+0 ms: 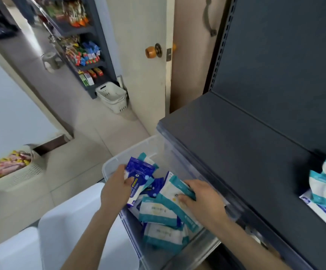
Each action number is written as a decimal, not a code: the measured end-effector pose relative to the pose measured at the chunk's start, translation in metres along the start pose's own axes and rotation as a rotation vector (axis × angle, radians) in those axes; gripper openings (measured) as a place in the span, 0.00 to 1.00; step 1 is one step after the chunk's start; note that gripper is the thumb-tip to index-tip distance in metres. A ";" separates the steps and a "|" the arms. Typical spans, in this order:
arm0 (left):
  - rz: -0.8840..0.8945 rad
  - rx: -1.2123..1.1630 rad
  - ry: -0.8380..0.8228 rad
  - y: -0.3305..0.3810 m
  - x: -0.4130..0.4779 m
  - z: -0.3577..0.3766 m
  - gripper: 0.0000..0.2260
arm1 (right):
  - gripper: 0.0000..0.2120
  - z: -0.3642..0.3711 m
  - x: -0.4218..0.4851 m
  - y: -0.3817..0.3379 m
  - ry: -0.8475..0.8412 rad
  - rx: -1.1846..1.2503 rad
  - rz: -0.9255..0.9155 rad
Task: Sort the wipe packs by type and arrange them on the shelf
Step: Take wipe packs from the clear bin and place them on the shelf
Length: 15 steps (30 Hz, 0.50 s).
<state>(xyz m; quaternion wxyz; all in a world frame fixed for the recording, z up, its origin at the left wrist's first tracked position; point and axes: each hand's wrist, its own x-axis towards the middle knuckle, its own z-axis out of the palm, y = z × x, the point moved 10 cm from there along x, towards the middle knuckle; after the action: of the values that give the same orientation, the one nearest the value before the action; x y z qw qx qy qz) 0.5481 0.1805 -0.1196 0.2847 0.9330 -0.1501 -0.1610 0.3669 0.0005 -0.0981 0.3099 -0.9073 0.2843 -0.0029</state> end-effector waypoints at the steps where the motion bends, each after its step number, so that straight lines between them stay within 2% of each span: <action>1: -0.006 0.024 -0.014 -0.005 0.007 0.004 0.10 | 0.14 0.013 0.005 -0.001 -0.023 -0.015 0.012; 9: 0.008 0.221 -0.217 -0.029 0.059 0.060 0.13 | 0.11 0.128 0.027 0.006 -0.280 0.035 0.095; 15: 0.072 0.423 -0.283 -0.040 0.068 0.095 0.12 | 0.18 0.169 0.028 0.025 -0.355 -0.019 0.134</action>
<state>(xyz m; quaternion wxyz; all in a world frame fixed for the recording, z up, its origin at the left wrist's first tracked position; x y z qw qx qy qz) 0.5806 0.1414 -0.2321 0.0651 0.9340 -0.2520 -0.2448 0.4084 0.0648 -0.2536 0.3461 -0.8754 0.2850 0.1808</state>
